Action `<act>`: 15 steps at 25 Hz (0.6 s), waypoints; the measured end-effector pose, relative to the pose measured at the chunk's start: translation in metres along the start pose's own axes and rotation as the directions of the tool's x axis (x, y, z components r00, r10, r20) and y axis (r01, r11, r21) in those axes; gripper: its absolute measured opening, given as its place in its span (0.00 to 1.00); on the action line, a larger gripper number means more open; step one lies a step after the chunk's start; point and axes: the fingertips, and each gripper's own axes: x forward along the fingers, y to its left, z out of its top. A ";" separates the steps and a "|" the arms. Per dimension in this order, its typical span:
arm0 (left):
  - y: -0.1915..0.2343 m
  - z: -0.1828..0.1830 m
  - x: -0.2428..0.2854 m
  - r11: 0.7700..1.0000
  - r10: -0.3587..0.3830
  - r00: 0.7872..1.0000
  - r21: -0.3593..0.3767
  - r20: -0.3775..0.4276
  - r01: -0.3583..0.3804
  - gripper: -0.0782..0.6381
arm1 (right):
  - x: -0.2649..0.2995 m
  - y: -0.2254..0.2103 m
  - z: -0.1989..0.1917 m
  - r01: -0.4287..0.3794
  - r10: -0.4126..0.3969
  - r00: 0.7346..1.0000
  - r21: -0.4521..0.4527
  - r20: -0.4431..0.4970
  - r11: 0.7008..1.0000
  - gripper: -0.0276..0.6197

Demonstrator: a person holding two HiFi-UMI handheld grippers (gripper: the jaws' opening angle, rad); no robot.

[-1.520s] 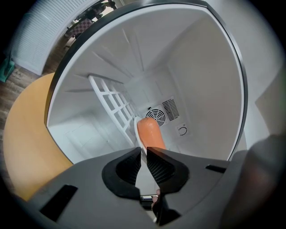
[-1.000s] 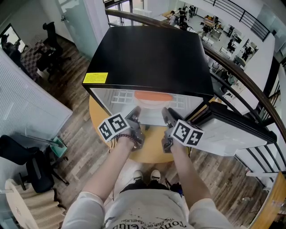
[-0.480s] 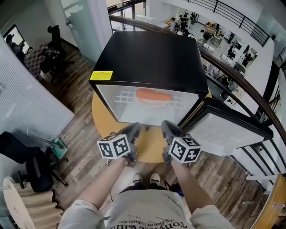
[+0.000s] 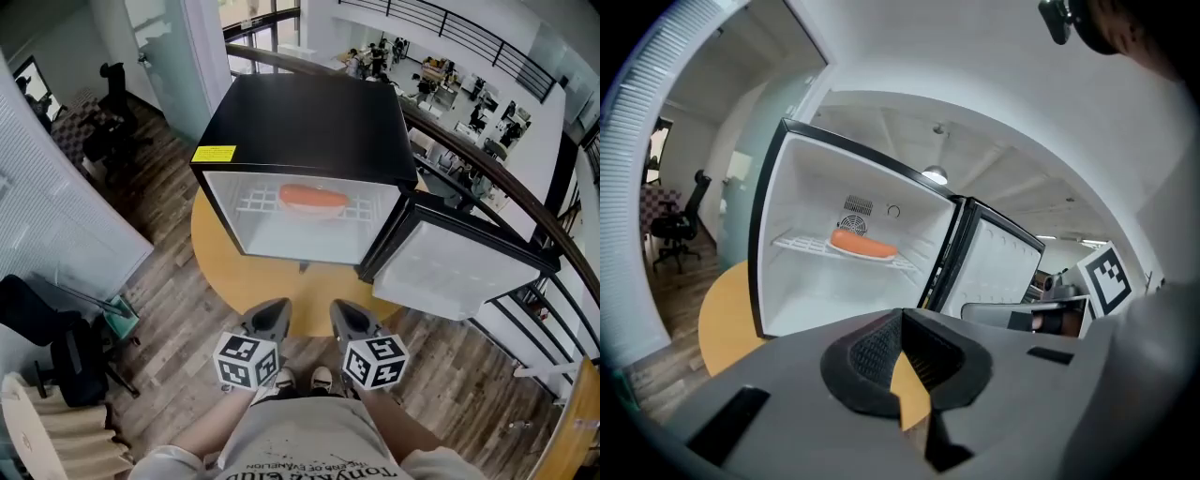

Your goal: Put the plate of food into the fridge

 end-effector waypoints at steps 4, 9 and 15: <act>-0.004 -0.030 -0.018 0.999 0.053 0.999 -0.006 -0.013 -0.053 0.14 | -0.016 0.008 -0.027 0.020 -0.019 1.000 0.014 -0.025 1.000 0.09; -0.012 -0.056 -0.024 0.996 0.069 0.997 -0.062 -0.036 -0.071 0.14 | -0.025 0.017 -0.053 0.029 -0.026 0.998 0.055 -0.054 0.998 0.09; -0.021 -0.060 -0.025 0.997 0.057 0.997 -0.046 -0.042 -0.059 0.14 | -0.024 0.016 -0.056 0.029 -0.027 0.998 0.022 -0.065 0.999 0.08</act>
